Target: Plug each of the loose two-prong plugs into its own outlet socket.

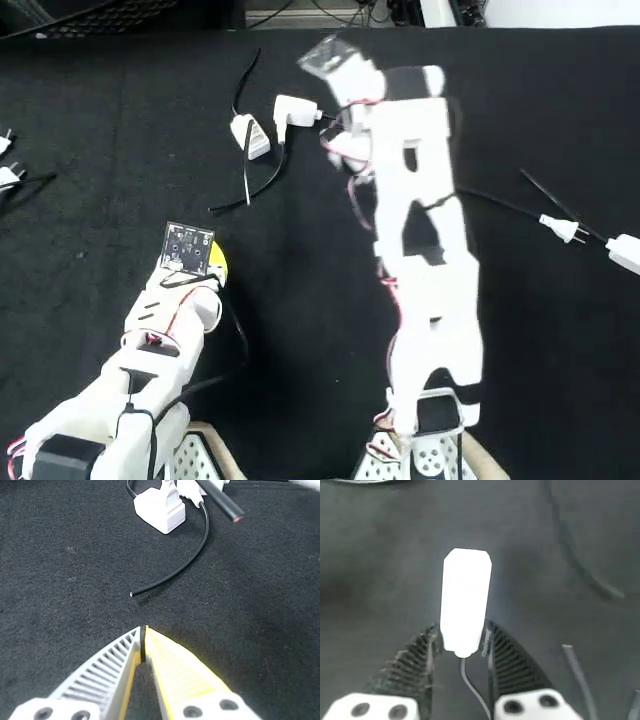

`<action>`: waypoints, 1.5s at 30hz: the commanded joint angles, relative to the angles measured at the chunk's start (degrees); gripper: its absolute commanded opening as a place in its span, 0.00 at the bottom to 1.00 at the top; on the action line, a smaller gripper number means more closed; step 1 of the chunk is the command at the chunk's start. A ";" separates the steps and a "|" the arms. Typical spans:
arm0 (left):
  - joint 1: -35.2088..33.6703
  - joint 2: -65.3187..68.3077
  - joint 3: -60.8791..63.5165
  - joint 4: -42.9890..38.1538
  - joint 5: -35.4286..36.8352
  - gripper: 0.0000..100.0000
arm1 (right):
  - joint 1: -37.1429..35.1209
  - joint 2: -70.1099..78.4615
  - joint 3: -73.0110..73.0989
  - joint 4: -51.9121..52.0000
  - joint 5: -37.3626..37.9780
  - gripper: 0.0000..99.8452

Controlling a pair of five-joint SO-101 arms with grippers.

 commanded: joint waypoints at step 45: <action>-11.30 -1.23 -0.13 -0.18 -0.35 0.03 | -17.41 -8.31 19.56 -11.34 -4.13 0.23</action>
